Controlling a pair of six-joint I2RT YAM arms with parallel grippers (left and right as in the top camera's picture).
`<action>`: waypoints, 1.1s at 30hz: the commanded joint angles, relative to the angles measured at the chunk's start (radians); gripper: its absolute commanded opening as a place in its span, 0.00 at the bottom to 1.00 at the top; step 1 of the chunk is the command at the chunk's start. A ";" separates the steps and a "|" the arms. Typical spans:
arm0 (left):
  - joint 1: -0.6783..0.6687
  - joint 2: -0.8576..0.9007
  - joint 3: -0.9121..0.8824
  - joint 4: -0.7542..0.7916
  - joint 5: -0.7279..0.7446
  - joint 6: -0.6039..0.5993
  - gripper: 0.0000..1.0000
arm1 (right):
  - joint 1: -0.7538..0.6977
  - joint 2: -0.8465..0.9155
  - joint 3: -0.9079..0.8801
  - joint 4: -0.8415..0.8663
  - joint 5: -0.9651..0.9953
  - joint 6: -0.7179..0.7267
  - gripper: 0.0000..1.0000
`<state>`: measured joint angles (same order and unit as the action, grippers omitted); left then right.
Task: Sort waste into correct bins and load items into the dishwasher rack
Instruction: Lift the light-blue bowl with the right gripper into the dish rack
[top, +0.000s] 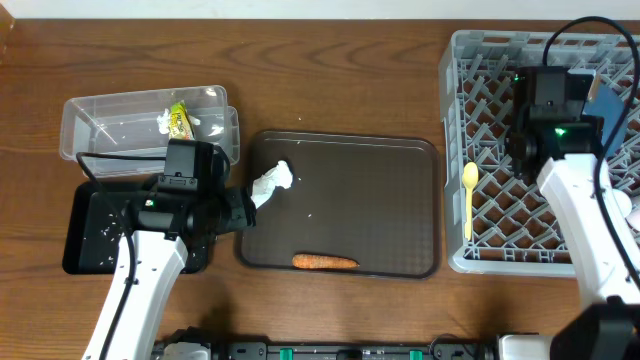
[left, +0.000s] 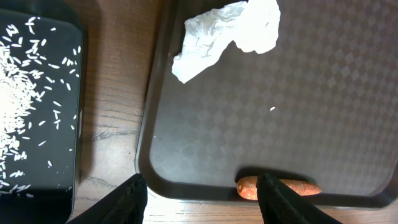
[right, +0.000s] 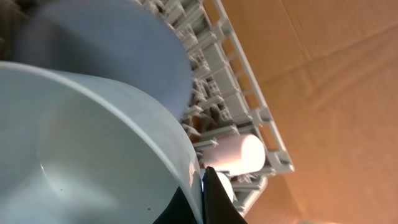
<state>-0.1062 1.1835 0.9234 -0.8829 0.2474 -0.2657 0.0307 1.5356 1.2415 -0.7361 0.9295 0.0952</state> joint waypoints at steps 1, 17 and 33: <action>0.005 0.007 -0.006 -0.005 -0.013 -0.002 0.59 | -0.019 0.042 0.006 -0.021 0.151 0.055 0.01; 0.005 0.007 -0.006 -0.006 -0.014 -0.002 0.59 | -0.023 0.193 0.005 -0.212 0.171 0.261 0.01; 0.005 0.007 -0.006 -0.006 -0.014 -0.002 0.59 | 0.081 0.201 0.002 -0.323 0.094 0.369 0.05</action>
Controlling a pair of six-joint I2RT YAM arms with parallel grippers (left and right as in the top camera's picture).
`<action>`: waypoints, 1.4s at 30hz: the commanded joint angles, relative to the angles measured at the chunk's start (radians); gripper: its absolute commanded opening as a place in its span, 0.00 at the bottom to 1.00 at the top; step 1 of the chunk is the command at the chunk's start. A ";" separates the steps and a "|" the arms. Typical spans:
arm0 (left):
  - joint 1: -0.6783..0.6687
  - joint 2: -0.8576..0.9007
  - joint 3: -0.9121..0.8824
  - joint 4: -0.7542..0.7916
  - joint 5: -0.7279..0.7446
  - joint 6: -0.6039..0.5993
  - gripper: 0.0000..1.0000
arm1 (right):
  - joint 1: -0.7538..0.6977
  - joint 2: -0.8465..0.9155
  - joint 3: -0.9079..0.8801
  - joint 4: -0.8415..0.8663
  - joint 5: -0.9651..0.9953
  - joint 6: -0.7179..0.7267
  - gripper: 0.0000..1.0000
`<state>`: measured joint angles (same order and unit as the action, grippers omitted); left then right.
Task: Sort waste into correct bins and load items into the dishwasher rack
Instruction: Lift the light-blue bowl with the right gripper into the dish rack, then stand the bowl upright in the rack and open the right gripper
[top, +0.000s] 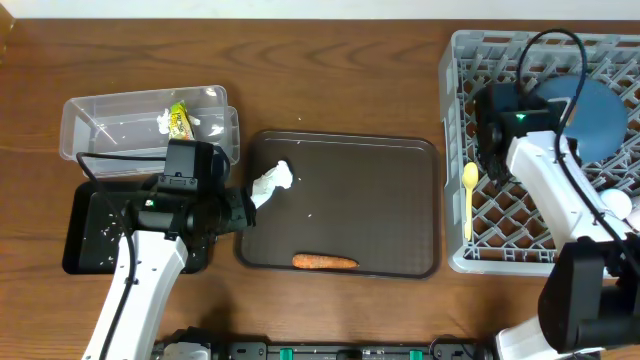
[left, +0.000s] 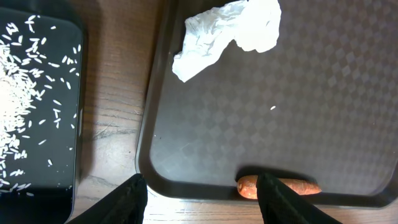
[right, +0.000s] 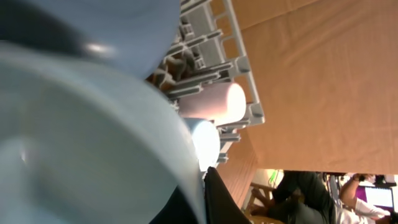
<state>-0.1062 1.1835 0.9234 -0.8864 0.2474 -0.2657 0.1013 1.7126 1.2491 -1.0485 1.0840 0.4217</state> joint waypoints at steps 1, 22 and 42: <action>0.005 0.007 -0.006 -0.003 -0.014 -0.002 0.59 | 0.011 0.024 -0.010 -0.014 -0.061 0.043 0.04; 0.005 0.007 -0.006 -0.003 -0.013 -0.002 0.59 | 0.011 -0.007 -0.026 -0.045 0.118 0.055 0.02; 0.005 0.007 -0.006 -0.003 -0.013 -0.002 0.59 | 0.047 -0.007 -0.053 -0.041 0.162 -0.002 0.03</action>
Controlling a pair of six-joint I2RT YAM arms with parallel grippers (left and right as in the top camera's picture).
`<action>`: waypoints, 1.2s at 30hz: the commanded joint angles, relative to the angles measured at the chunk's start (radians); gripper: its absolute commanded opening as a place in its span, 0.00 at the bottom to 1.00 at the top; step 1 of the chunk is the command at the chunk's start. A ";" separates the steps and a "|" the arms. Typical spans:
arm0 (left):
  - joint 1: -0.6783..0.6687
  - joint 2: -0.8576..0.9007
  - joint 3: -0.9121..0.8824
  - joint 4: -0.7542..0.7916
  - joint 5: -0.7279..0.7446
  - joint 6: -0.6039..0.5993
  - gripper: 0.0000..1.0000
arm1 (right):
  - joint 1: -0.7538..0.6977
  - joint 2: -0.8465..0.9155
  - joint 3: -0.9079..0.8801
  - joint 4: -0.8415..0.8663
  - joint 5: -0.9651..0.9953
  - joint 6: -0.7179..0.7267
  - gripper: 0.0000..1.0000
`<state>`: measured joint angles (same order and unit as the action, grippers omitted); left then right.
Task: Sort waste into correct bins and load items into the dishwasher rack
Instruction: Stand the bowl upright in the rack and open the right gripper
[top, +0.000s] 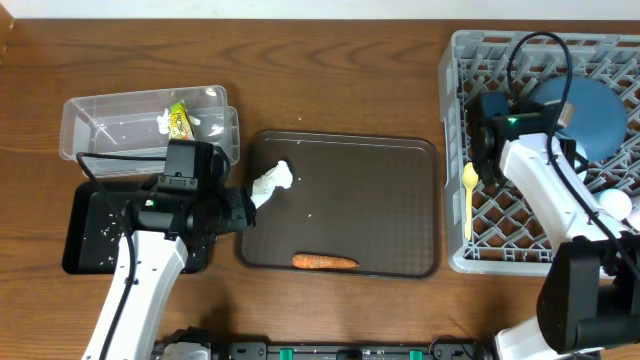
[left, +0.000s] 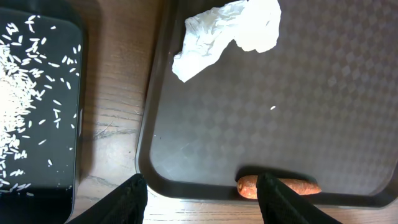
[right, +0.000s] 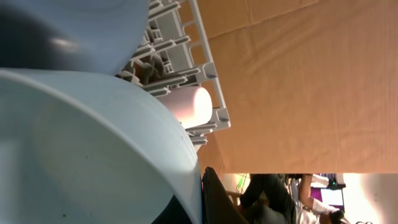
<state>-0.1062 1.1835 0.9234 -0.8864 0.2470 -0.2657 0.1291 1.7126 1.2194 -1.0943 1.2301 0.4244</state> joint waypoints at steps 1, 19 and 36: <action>0.005 0.007 -0.006 -0.003 -0.013 -0.002 0.59 | 0.019 -0.007 -0.032 0.005 0.014 0.001 0.03; 0.005 0.007 -0.006 -0.003 -0.013 -0.002 0.59 | 0.142 -0.007 -0.071 0.008 -0.312 0.051 0.11; 0.005 0.007 -0.008 -0.003 -0.013 -0.002 0.59 | 0.186 -0.017 -0.038 -0.069 -0.438 0.054 0.67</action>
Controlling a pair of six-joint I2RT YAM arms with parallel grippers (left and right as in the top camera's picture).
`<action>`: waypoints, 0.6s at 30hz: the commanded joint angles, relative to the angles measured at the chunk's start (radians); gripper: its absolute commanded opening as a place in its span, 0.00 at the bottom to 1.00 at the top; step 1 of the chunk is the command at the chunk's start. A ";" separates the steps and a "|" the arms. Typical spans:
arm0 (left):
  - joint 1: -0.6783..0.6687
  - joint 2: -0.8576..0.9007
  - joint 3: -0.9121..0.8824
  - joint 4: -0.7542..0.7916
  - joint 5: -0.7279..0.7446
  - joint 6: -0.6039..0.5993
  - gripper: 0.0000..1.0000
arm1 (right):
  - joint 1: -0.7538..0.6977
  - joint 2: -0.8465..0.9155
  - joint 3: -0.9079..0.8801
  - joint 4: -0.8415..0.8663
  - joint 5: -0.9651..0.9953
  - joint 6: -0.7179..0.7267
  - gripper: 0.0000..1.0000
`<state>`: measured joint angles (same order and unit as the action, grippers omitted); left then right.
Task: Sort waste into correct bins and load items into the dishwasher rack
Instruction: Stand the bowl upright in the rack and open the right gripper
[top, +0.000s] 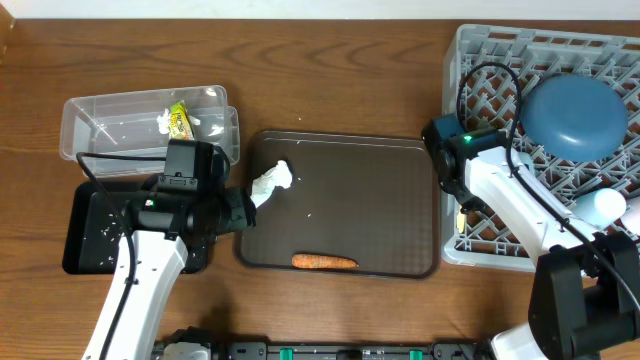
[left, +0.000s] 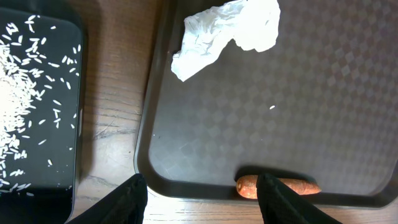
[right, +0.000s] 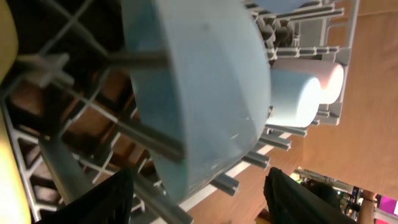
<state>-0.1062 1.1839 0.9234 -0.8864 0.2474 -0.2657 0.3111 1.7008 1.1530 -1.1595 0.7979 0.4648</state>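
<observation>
A blue bowl (top: 570, 110) (right: 199, 93) lies upside down in the grey dishwasher rack (top: 480, 70), at its back right. My right gripper (top: 450, 160) (right: 199, 208) is open and holds nothing, low at the rack's left edge. A yellow spoon (top: 461, 215) lies in the rack, mostly hidden under my right arm. On the brown tray (top: 380, 200) sit a crumpled white napkin (top: 271, 183) (left: 227, 34) and a carrot (top: 325, 262) (left: 278, 186). My left gripper (top: 243, 212) (left: 202, 199) hangs open over the tray's left front edge.
A black bin (top: 95, 230) (left: 37, 93) scattered with rice stands left of the tray. Behind it, a clear bin (top: 150, 122) holds a yellow wrapper. A pale cup (top: 600, 207) (right: 295, 96) and a pink cup (right: 323, 78) lie in the rack's right side.
My right gripper was shut on the blue bowl's rim; now it is open and back at the rack's left edge, and the bowl rests upside down in the rack. The left arm has not moved.
My right gripper held the blue bowl by its rim above the back of the rack. At the two later moments it still gripped the rim, with the bowl lying at the rack's back right. Now the bowl is released there. The left gripper stayed open over the tray throughout.
</observation>
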 joint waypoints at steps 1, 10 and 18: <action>0.005 0.006 -0.010 -0.003 -0.014 -0.002 0.59 | 0.003 -0.014 0.035 -0.004 -0.006 0.014 0.68; 0.005 0.006 -0.019 -0.003 -0.014 -0.002 0.59 | 0.004 -0.200 0.176 0.064 -0.187 -0.123 0.74; 0.005 0.006 -0.019 -0.002 -0.014 -0.002 0.59 | 0.005 -0.237 0.179 0.183 -0.791 -0.369 0.57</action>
<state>-0.1062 1.1839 0.9173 -0.8864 0.2470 -0.2657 0.3111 1.4391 1.3361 -0.9756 0.2867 0.2035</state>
